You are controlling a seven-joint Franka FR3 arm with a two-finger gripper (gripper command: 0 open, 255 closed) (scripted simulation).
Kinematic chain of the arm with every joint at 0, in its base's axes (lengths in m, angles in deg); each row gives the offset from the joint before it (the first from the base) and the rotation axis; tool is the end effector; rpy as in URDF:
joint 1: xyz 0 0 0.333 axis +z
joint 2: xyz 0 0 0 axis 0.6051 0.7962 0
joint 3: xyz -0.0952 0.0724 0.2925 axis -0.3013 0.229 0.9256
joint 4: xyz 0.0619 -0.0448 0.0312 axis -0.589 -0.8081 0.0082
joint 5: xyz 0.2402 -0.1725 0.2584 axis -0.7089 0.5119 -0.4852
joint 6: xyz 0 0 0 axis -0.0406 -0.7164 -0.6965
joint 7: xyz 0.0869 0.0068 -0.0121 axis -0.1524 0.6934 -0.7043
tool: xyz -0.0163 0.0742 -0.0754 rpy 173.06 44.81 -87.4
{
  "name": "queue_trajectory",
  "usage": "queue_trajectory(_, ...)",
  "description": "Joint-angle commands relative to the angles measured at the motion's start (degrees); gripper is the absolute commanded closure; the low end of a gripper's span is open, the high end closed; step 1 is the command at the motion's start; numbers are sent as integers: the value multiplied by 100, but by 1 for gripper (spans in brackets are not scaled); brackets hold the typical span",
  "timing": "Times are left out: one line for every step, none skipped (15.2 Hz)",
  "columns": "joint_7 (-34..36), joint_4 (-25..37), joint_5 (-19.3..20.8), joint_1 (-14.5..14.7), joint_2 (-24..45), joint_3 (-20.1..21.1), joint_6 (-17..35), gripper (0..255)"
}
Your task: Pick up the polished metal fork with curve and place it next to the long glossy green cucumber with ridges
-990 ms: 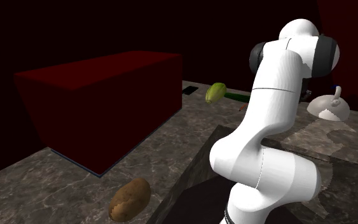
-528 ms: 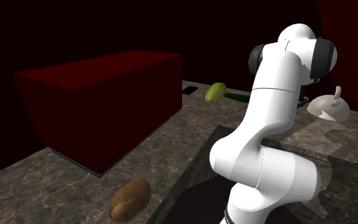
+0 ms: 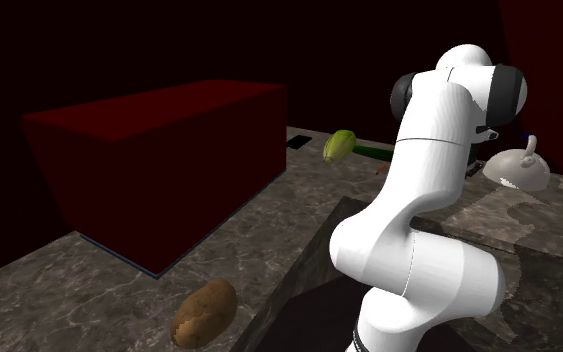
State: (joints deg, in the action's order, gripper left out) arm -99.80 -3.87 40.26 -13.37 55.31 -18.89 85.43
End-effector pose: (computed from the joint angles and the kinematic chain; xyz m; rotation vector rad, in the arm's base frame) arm 0.3032 -0.6384 0.3415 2.7349 -1.5115 0.1036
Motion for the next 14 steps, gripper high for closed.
queue_trajectory(-4,6,-3,-4,10,1,6,255)
queue_trajectory(-4,6,-3,-4,10,1,6,255)
queue_trajectory(-4,6,-3,-4,10,1,6,255)
queue_trajectory(-4,6,-3,-4,10,1,6,255)
queue_trajectory(-4,5,-3,-4,9,1,5,255)
queue_trajectory(-4,5,-3,-4,9,1,5,0)
queue_trajectory(-4,5,-3,-4,9,1,5,0)
queue_trajectory(-4,5,-3,-4,9,1,5,0)
queue_trajectory(-4,5,-3,-4,9,1,5,0)
queue_trajectory(-4,5,-3,-4,9,1,5,0)
queue_trajectory(-4,5,-3,-4,9,1,5,0)
queue_trajectory(16,57,30,4,-82,-20,-134,0)
queue_trajectory(35,117,61,11,-168,-39,-277,0)
queue_trajectory(54,187,91,16,-248,-57,-424,0)
